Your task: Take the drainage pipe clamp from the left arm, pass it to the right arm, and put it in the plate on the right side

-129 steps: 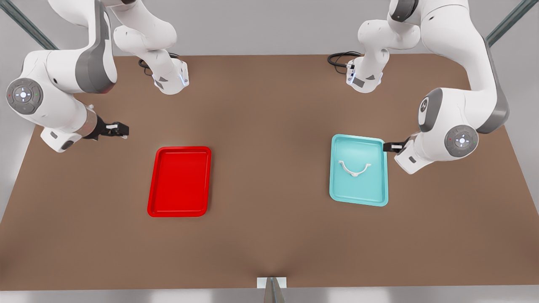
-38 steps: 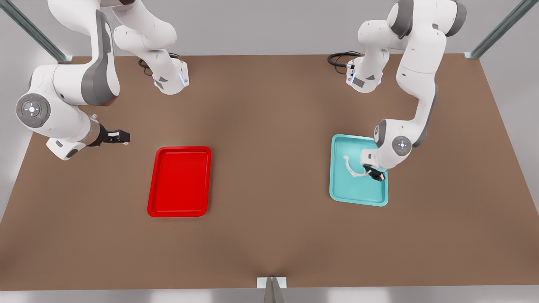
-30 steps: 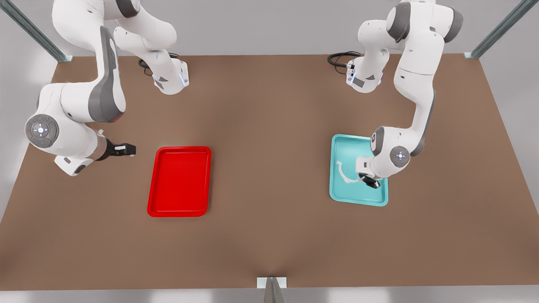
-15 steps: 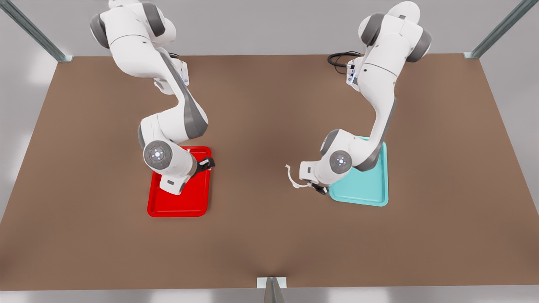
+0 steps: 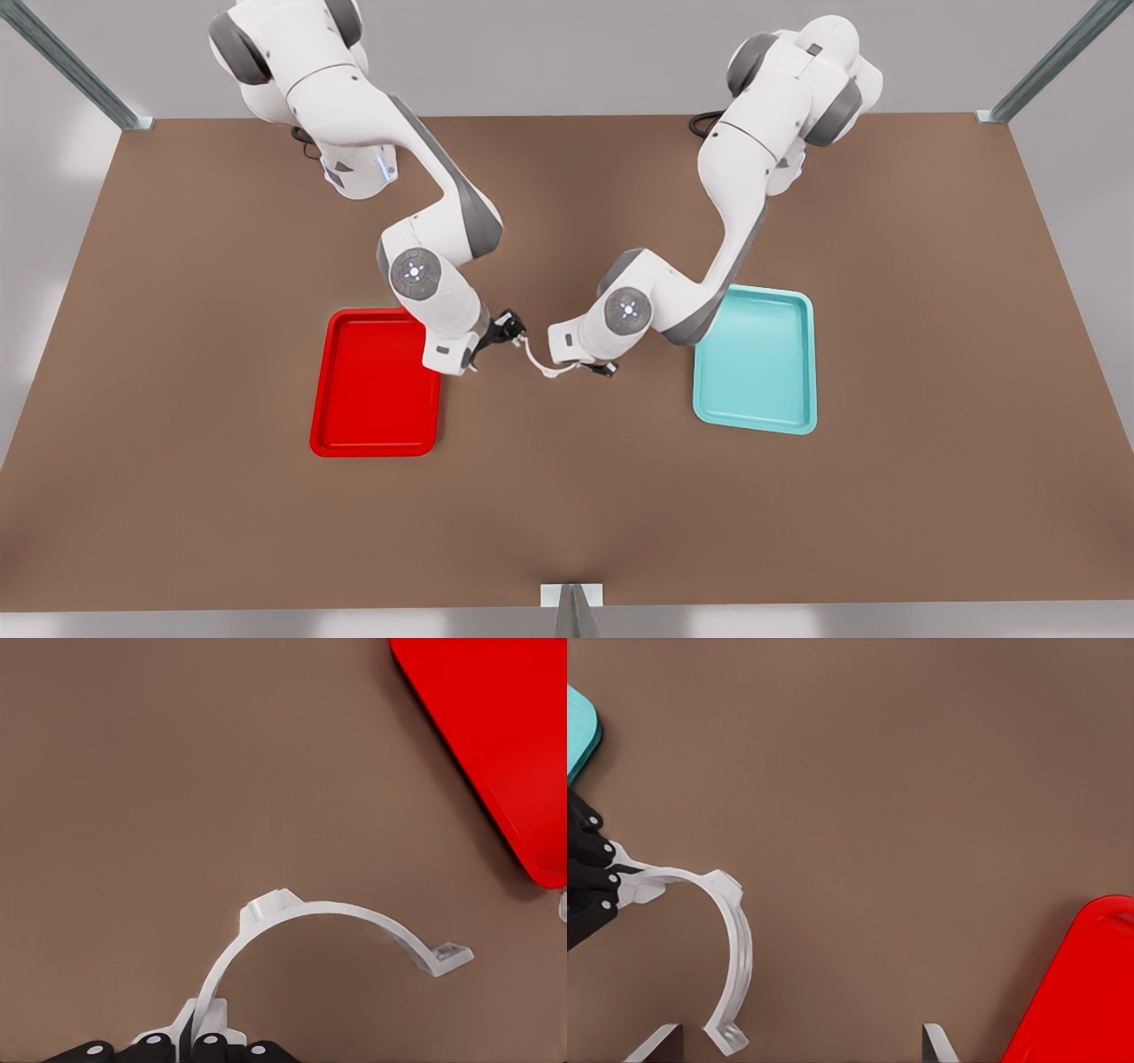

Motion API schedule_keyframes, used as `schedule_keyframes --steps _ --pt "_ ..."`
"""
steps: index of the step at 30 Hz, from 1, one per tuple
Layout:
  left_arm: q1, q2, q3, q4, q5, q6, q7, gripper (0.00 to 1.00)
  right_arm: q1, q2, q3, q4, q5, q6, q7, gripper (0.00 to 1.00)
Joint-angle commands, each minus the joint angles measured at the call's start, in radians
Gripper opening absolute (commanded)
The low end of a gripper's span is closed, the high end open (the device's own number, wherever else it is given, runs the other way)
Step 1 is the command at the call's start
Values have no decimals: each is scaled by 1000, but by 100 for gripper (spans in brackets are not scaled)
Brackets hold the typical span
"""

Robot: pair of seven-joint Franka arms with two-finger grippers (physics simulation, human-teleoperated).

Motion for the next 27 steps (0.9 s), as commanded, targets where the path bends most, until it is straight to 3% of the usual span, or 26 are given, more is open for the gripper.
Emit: schedule_keyframes --steps 1,4,8,27 --pt "-3 2 0 1 -11 -1 -340 21 2 -19 5 -42 1 120 -7 100" --pt "-9 5 0 1 -11 -1 -345 21 10 -56 8 -113 1 151 -30 100" --pt "-9 8 0 8 -11 -1 -351 21 45 -110 15 -257 5 366 -64 100" --pt "-40 8 6 8 -2 -3 -280 21 88 45 15 -205 10 398 -82 100"
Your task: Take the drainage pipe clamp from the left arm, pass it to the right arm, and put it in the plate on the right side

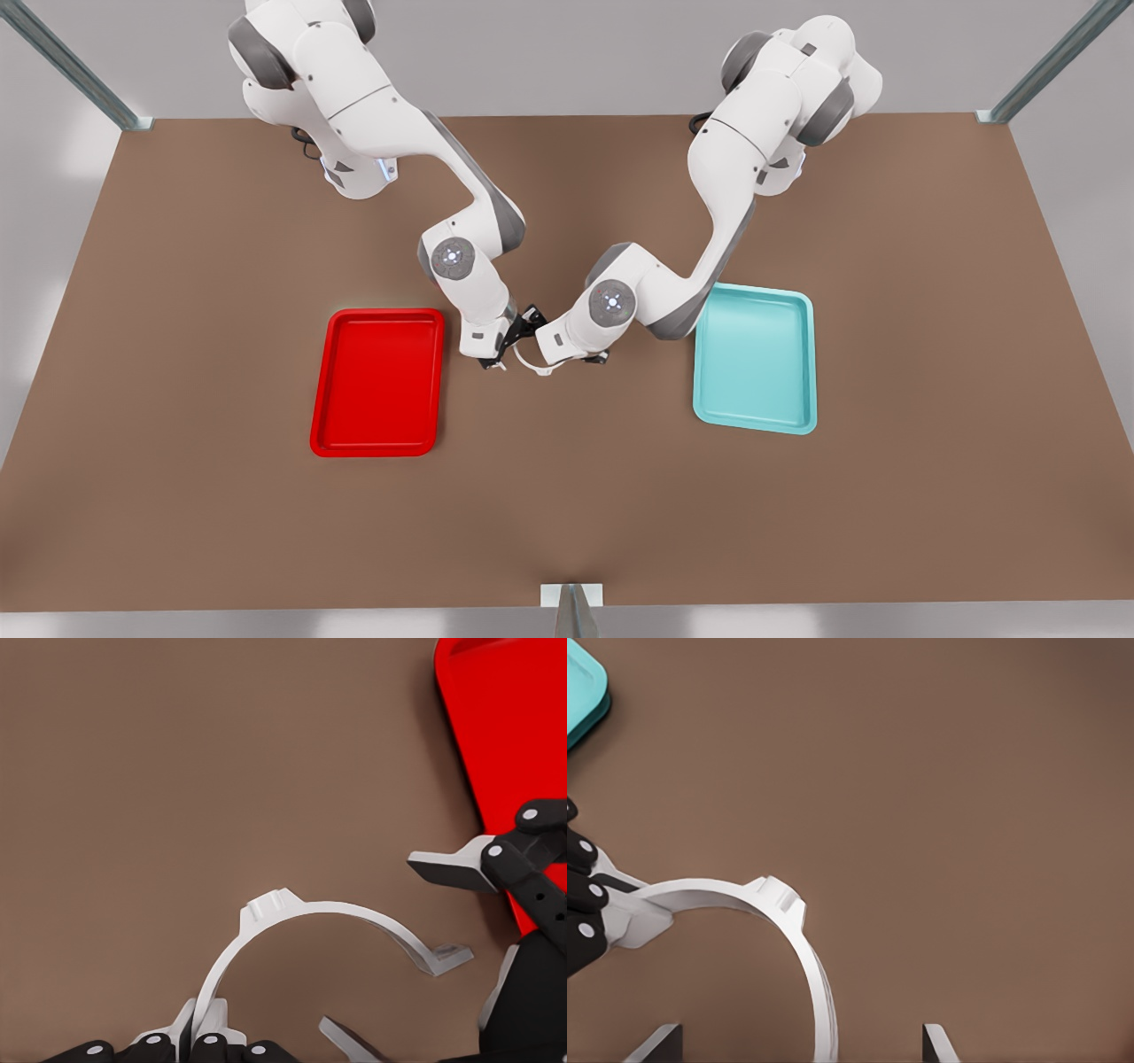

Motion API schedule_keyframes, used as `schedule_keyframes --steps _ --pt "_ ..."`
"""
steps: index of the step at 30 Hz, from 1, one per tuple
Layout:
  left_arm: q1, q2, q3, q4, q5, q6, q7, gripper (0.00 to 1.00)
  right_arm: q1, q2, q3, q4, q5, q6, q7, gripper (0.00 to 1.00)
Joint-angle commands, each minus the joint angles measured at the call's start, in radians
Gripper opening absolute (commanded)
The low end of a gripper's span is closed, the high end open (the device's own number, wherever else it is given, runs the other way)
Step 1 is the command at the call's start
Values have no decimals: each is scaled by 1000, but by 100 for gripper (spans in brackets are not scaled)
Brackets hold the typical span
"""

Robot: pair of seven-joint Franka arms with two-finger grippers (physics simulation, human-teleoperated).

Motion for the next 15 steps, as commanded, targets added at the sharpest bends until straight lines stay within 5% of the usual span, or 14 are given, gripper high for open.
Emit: schedule_keyframes --steps 1,7,11,12,13,15 --pt "-1 -1 0 1 -5 0 -40 21 0 4 0 -1 3 7 -38 100" --pt "0 -3 0 1 -6 0 -40 21 6 43 0 11 1 7 -44 97" --pt "0 -3 0 1 -5 2 -42 21 5 44 0 19 1 7 -72 22" --pt "-1 -1 0 1 -5 2 -40 22 5 44 0 30 1 7 -72 21" --pt "2 -1 -1 1 -11 10 -127 100 3 44 0 33 1 5 -70 21" --pt "2 -1 -1 1 -9 14 -134 100 0 46 0 40 1 4 -72 21"
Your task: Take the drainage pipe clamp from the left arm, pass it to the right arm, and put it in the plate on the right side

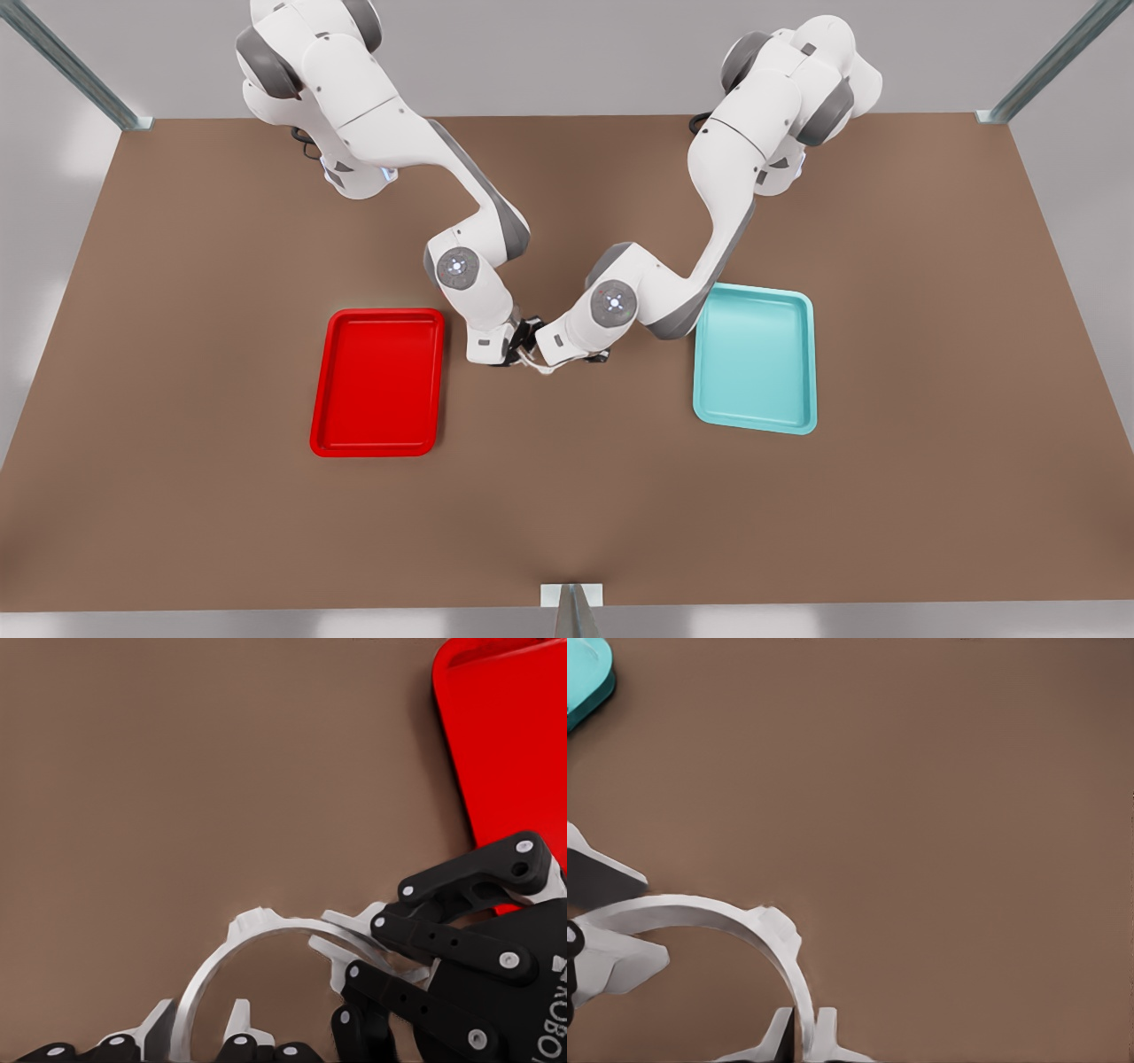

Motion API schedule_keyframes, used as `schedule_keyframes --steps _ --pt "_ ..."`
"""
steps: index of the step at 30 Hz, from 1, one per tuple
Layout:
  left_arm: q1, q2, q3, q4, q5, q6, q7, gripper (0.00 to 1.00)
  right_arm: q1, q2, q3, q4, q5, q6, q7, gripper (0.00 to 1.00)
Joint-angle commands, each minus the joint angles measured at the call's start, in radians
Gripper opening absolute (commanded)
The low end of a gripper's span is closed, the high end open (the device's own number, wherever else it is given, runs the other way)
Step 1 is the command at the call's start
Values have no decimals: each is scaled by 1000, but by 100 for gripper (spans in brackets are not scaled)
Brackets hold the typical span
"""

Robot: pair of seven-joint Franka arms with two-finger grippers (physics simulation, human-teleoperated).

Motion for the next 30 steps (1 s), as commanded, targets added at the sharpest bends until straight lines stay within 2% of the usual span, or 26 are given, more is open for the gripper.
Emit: schedule_keyframes --steps 1,5,7,9,13,14,15,16,17,20,24,28,29,30 --pt "0 -2 -1 1 39 3 -119 100 -1 0 -1 11 -24 -1 3 21" --pt "14 -18 4 12 42 -39 -141 100 -13 9 -1 37 -17 -14 11 21" --pt "100 -23 4 134 44 -321 -136 100 -13 11 -1 37 -17 -14 9 21" --pt "223 -64 2 275 134 -654 -129 100 -18 11 -2 37 -12 -14 11 21" --pt "483 -215 2 277 329 -866 377 100 -183 -19 -4 22 -15 -112 -118 21" --pt "527 -233 -4 277 326 -867 436 100 -245 -49 -5 20 -15 -186 -185 21" --pt "536 -319 1 190 329 -777 445 100 -311 -98 -10 -9 -23 -246 -282 21" --pt "568 -503 1 -152 321 -555 488 100 -381 -138 -11 -58 -24 -252 -386 21" --pt "571 -516 2 -183 321 -550 486 100 -447 -152 -13 -84 -27 -255 -491 21" --pt "525 -494 -15 -148 255 -717 310 100 -545 -160 -16 -158 -31 -211 -609 21" --pt "520 -482 -53 -140 260 -715 192 100 -527 -187 -7 -342 -26 55 -583 21" --pt "519 -476 -55 -140 257 -718 195 100 -529 -180 -5 -385 -17 110 -575 21" --pt "522 -476 -53 -140 260 -718 195 100 -525 -180 -5 -383 -17 107 -561 24" --pt "527 -477 -53 -140 262 -720 195 100 -528 -178 -5 -382 -17 107 -555 100"
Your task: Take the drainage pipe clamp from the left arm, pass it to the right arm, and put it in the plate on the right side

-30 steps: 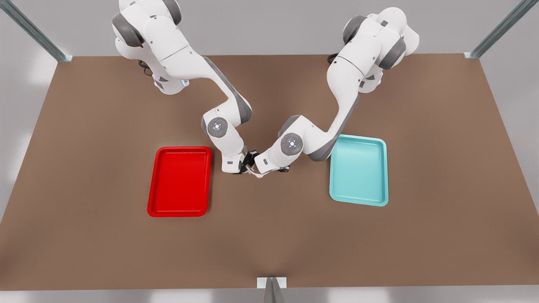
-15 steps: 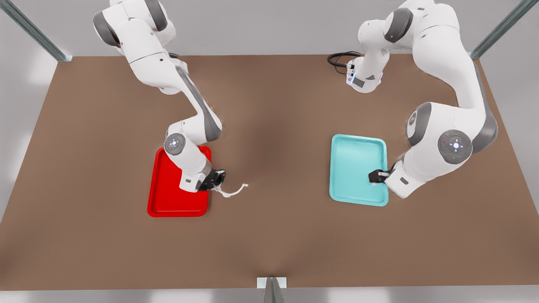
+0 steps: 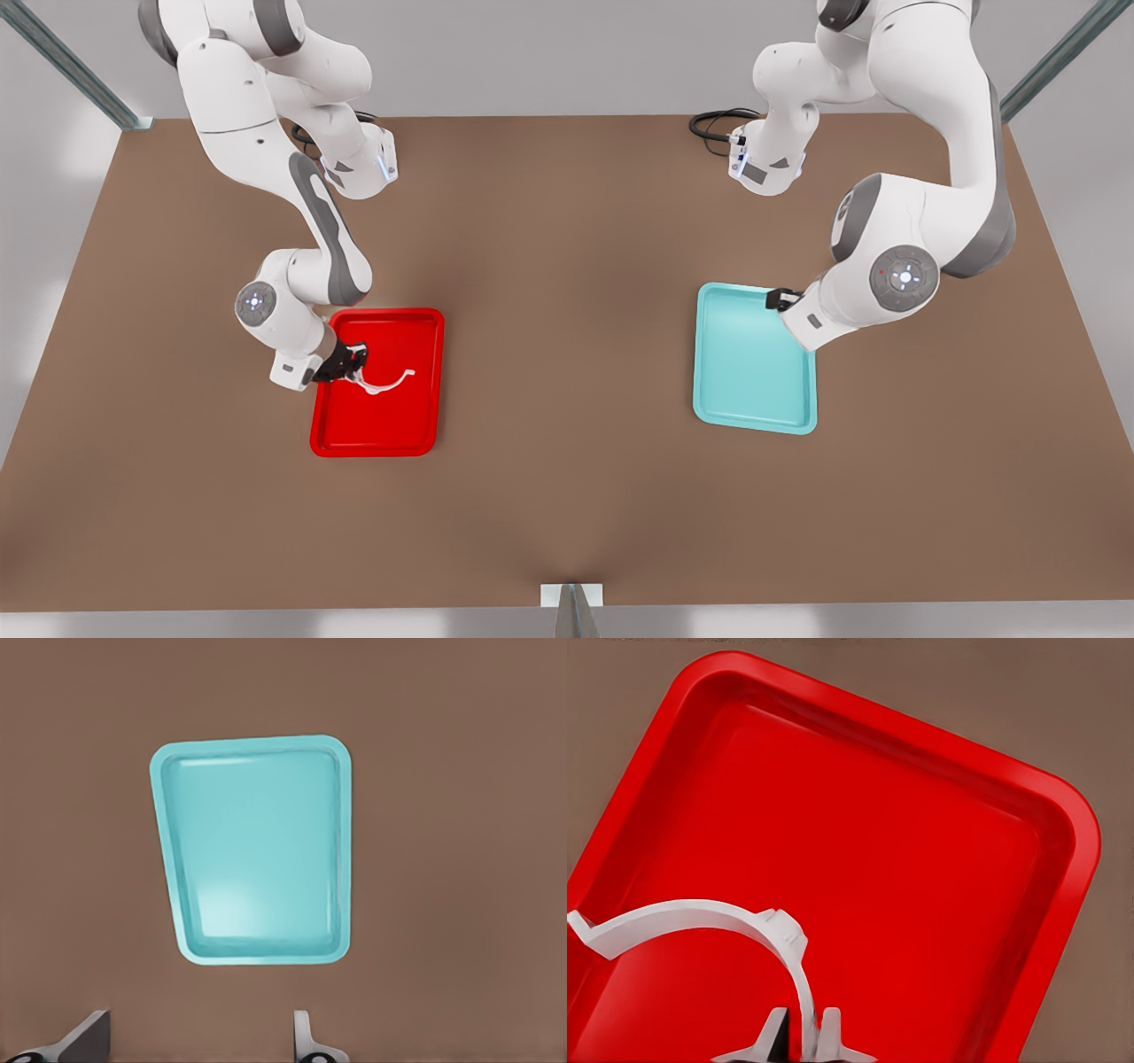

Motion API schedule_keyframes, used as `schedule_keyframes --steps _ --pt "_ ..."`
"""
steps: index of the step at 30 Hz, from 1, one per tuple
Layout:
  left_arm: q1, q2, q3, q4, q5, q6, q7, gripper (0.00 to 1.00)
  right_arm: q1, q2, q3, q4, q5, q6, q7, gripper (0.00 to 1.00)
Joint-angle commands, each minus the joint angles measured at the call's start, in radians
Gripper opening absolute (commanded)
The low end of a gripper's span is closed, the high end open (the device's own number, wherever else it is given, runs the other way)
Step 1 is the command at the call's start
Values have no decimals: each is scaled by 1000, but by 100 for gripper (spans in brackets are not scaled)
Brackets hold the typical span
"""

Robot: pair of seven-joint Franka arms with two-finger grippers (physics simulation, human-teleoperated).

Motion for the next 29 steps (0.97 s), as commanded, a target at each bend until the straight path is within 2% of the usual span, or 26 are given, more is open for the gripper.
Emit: schedule_keyframes --steps 1,5,7,8,9,10,11,12,13,14,17,18,19,20,21,22,23,25,27,29 --pt "3 -2 0 0 1 -24 15 100 -3 2 1 2 3 71 -199 100" --pt "15 0 0 -1 1 -18 17 100 -6 -20 -1 28 1 33 -210 100" --pt "45 0 0 -1 -2 -21 17 100 -18 -13 -10 287 3 -388 -168 100" --pt "49 0 0 -1 -4 -22 29 100 -18 5 -10 390 -3 -539 -60 100" --pt "56 -6 0 0 -4 -25 40 100 -18 45 -10 548 -11 -767 143 100" --pt "69 -8 1 17 -4 -53 49 100 -20 65 -18 608 -32 -910 300 100" --pt "67 -8 -2 30 -10 -73 54 100 -3 65 -13 637 -161 -969 484 100" --pt "67 -8 -2 33 -12 -87 54 100 11 64 -16 726 -168 -1079 616 100" --pt "69 -3 -2 31 -30 -88 54 100 23 78 -13 920 -255 -1330 632 100" --pt "66 -2 -2 31 -32 -88 57 100 27 81 -15 1020 -273 -1435 618 100" --pt "61 -9 -5 34 -32 -110 57 100 27 35 -7 1102 -273 -1527 592 100" --pt "61 -9 -5 34 -32 -108 57 100 -33 30 37 1102 -269 -1532 545 100" --pt "61 -9 -5 34 -32 -108 57 100 -192 30 237 1100 -286 -1532 558 100" --pt "61 -9 -5 34 -30 -108 57 100 -245 35 301 1091 -312 -1527 564 100" --pt "61 -8 -3 34 -32 -110 57 100 -236 35 300 1094 -330 -1520 563 100" --pt "62 -6 -5 34 -32 -110 57 100 -152 36 191 1096 -324 -1520 561 100" --pt "61 -5 -5 34 -32 -110 57 100 -99 3 123 1082 -281 -1530 555 100" --pt "61 -5 -5 34 -32 -110 57 100 -113 -33 122 1044 -260 -1516 551 100" --pt "59 -6 -5 34 -32 -111 58 100 -135 -136 122 869 -243 -1409 560 100" --pt "59 -6 -5 34 -32 -111 58 100 -144 -137 122 869 -243 -1409 560 100"
